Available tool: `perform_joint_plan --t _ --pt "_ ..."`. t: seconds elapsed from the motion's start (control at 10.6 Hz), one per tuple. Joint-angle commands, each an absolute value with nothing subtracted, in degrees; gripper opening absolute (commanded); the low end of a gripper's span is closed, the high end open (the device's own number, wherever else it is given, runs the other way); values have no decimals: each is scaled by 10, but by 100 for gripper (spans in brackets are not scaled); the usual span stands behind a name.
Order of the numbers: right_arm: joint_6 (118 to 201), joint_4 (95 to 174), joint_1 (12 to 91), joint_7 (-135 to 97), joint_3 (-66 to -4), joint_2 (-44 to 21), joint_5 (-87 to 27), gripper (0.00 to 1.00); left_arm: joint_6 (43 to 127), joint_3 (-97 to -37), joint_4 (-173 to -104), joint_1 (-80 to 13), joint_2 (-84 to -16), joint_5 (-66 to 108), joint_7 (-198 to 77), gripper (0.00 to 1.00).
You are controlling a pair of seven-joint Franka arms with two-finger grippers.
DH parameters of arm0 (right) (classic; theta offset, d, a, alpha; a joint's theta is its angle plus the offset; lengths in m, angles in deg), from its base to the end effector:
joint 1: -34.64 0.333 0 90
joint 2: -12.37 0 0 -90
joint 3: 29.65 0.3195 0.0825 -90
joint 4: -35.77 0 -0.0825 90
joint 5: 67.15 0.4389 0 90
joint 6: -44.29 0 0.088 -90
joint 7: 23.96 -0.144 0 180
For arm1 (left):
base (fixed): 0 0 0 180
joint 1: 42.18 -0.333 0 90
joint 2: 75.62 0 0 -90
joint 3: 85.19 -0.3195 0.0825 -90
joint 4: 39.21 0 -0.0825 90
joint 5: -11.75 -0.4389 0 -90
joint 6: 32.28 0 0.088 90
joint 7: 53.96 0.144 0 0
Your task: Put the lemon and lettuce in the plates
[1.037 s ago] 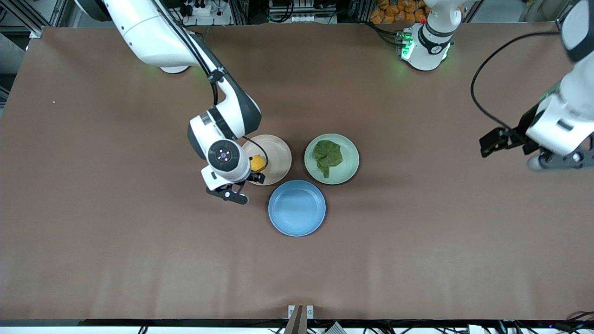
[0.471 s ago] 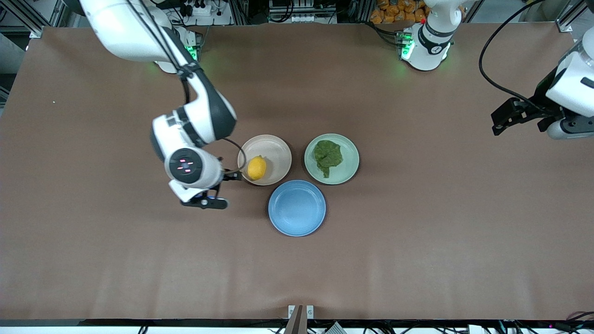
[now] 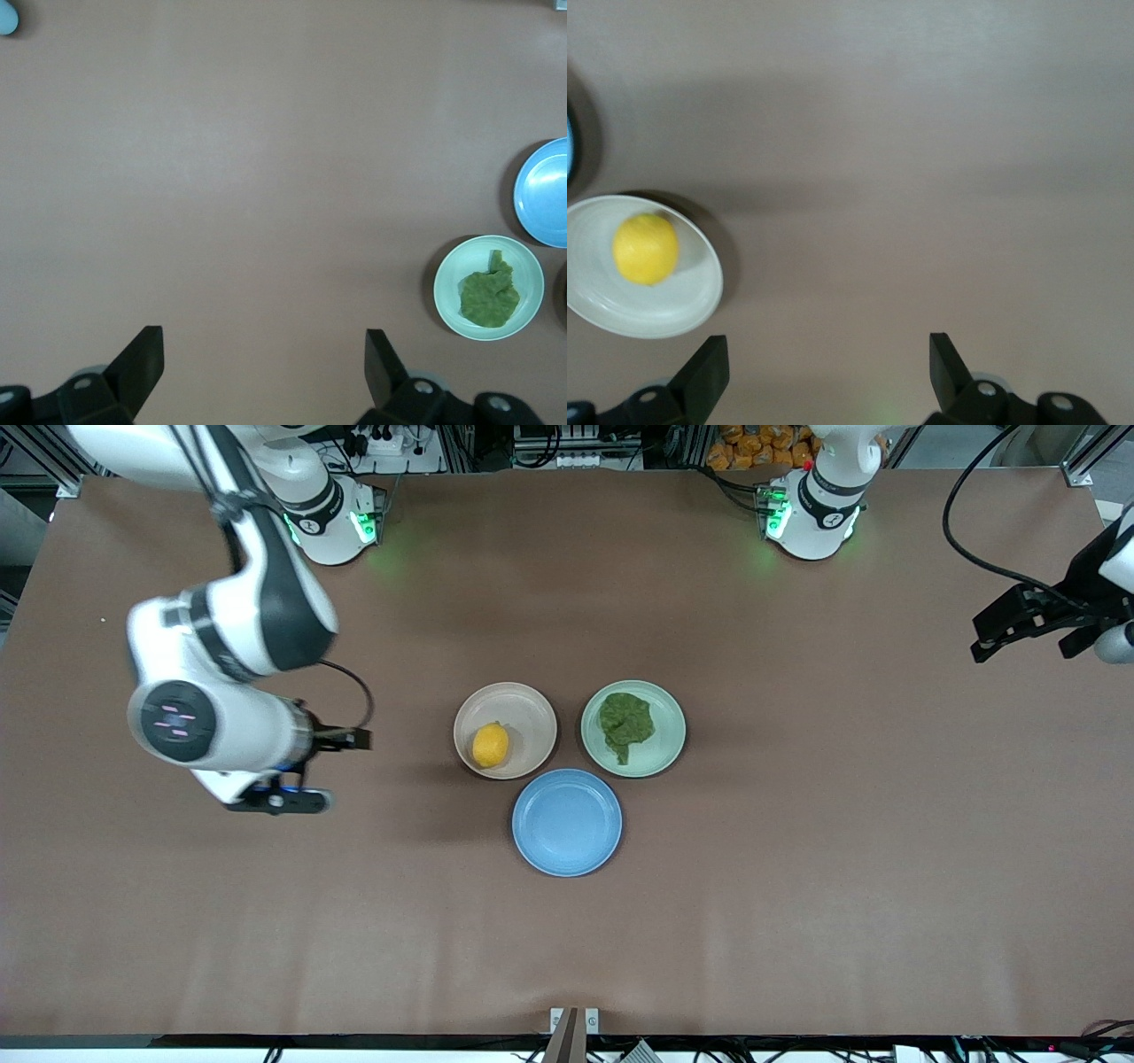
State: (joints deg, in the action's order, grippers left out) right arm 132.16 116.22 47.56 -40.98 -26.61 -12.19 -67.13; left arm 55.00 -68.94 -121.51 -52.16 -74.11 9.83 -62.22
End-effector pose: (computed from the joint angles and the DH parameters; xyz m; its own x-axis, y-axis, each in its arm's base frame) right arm 0.6692 0.1866 0.3921 0.9573 -0.0287 -0.2878 -0.0105 -0.9979 0.0647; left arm 0.6117 -0.0599 0.6418 0.9972 0.0370 0.0647 0.0382 -0.9991 -0.0168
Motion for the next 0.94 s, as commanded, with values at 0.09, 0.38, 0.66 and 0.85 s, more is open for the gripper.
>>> perform_joint_plan --t 0.09,0.38,0.66,0.85 --pt "1264 1175 395 -288 -260 -58 -666 100 528 -769 -1229 -452 -771 114 -593 100" --pt "1240 1175 343 -248 -261 -18 -675 100 528 -799 -1229 -417 -771 114 -593 100" --pt "1239 1175 322 -246 -262 5 -681 100 527 -807 -1230 -410 -771 113 -593 100" --pt "1235 1175 310 -246 -263 19 -684 100 528 -806 -1228 -411 -768 114 -593 100"
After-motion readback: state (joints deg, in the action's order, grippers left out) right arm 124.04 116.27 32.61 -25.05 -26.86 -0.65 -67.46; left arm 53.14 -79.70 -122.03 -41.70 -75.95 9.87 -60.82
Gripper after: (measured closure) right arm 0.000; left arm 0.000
